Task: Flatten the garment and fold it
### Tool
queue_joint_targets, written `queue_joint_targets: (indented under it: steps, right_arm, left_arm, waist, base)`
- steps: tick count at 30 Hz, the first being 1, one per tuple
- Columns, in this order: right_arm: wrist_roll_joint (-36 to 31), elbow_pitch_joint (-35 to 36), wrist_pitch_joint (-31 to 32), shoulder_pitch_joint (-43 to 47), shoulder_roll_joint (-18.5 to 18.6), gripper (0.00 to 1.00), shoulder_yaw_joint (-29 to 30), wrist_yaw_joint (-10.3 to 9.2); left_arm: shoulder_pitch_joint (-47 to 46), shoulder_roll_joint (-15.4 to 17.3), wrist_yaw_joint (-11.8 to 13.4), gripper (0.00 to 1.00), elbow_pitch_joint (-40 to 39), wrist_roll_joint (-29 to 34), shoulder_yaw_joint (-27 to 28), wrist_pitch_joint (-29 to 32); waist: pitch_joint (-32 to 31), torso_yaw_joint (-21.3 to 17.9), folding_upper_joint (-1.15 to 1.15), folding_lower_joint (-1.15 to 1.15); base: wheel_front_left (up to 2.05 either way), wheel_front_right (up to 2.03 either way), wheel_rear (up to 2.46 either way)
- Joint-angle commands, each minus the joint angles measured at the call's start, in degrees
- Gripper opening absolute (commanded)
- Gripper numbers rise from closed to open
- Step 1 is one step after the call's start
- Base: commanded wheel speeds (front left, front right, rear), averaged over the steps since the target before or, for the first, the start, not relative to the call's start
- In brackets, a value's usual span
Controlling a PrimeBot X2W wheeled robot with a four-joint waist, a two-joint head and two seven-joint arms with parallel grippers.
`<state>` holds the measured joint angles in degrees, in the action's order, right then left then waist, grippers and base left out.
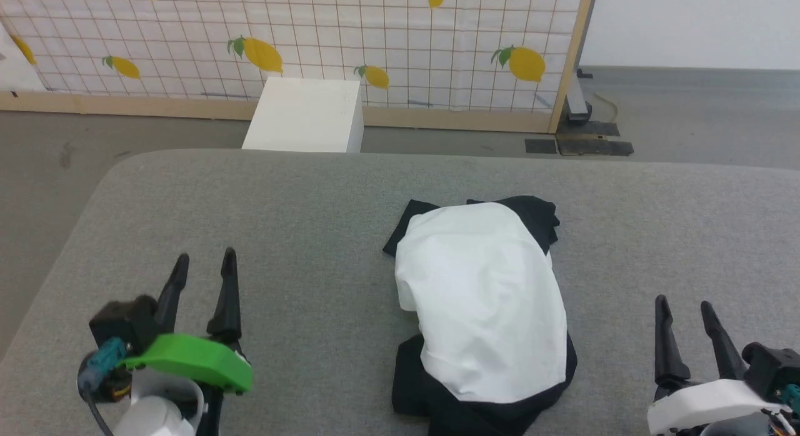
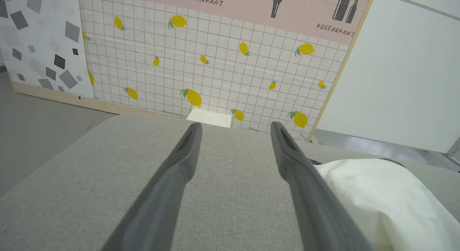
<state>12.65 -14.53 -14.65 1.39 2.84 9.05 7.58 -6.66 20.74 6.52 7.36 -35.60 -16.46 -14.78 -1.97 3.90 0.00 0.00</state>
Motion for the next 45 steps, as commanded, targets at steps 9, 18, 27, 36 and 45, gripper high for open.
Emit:
queue_joint_targets:
  steps: [9, 18, 27, 36, 45]
  right_arm:
    - [0.32, -2.62, 6.65, -6.23, 0.04, 1.00, -3.27, -0.09]
    - [-4.65, -7.87, 26.34, -23.38, 0.04, 1.00, -4.62, -0.09]
    - [-13.75, -16.03, 45.73, -39.80, 0.80, 1.00, -2.86, -0.09]
    - [-22.53, -18.98, 54.64, -44.61, 1.27, 1.00, 0.94, -0.09]
    - [-24.58, -21.14, 56.53, -43.96, 0.36, 0.95, 1.26, -0.09]
  left_arm:
    - [4.22, -3.10, -2.62, 1.00, 0.24, 2.21, 1.39, -0.21]
    - [1.15, -4.05, -4.94, 1.00, -0.12, 3.29, 1.44, -0.21]
    - [-2.84, -5.32, -7.79, 1.00, -0.06, 3.85, 2.40, -0.21]
    - [-5.67, -7.81, -11.13, 1.00, 1.37, 4.13, 3.33, -0.21]
    - [-7.41, -9.55, -12.92, 1.00, 3.49, 5.17, 3.62, -0.21]
  waist:
    - [2.80, 0.51, 0.00, 0.00]
    - [8.57, 3.67, 0.00, 0.00]
    - [17.08, 8.51, 0.00, 0.00]
    - [22.89, 11.65, 0.00, 0.00]
    - [25.08, 12.65, 0.00, 0.00]
  base:
    - [0.00, 0.00, 0.00]
    - [0.00, 0.00, 0.00]
    - [0.00, 0.00, 0.00]
    - [0.00, 0.00, 0.00]
    - [0.00, 0.00, 0.00]
